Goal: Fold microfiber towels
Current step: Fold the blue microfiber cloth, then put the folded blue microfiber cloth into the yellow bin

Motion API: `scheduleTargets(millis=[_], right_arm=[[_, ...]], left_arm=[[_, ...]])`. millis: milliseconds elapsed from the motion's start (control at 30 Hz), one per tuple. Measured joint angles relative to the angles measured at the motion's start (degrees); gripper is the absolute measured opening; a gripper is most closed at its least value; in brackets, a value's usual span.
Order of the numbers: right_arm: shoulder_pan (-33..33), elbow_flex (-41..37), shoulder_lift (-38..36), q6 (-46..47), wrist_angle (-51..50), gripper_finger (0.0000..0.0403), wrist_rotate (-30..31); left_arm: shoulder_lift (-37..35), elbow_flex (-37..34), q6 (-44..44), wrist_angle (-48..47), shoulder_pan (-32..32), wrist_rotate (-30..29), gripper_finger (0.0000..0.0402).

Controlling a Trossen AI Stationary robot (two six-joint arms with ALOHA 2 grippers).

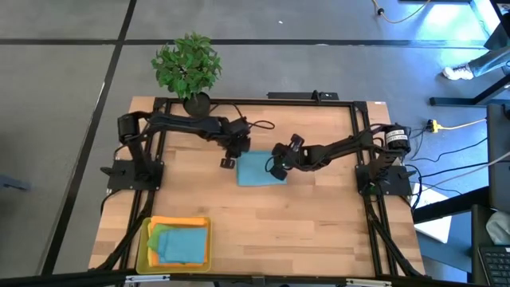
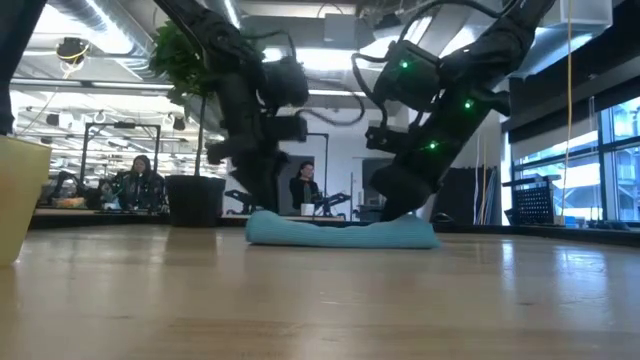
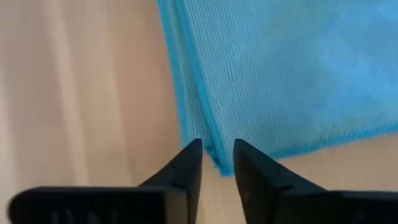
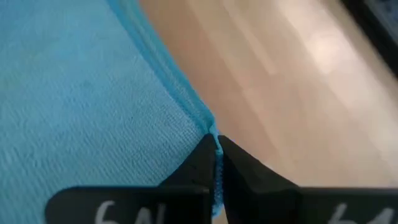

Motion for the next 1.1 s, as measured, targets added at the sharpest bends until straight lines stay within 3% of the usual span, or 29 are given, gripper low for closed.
scheduleTargets(millis=[200, 533, 633, 800, 1000, 1100], right_arm=[[-0.1, 0.6, -0.3, 0.0, -1.0, 0.008, 4.6], [0.0, 0.9, -8.2, 0.1, -4.8, 0.0189, 5.3], [0.5, 0.1, -10.6, -0.7, -4.9, 0.0197, 3.5], [3.4, -5.4, -12.9, -3.4, 0.8, 0.0189, -2.7], [8.5, -13.2, -13.2, -3.8, 10.4, 0.0173, -4.9], [9.7, -17.1, -13.2, -1.9, 19.2, 0.017, -4.9]], left_arm=[[-3.4, 0.1, -1.1, 0.6, -0.6, -4.2, 0.0112], [-8.3, 0.1, -4.3, -1.0, -3.7, -4.5, 0.0115], [-8.2, -0.1, -6.5, -1.4, -5.7, -2.6, 0.0114], [-7.6, -5.4, -7.2, 7.2, -11.5, 0.3, 0.0113], [-7.6, -10.0, -4.9, 16.4, -17.5, -7.4, 0.0118], [-7.6, -11.0, -5.5, 19.1, -18.0, -7.4, 0.0118]])
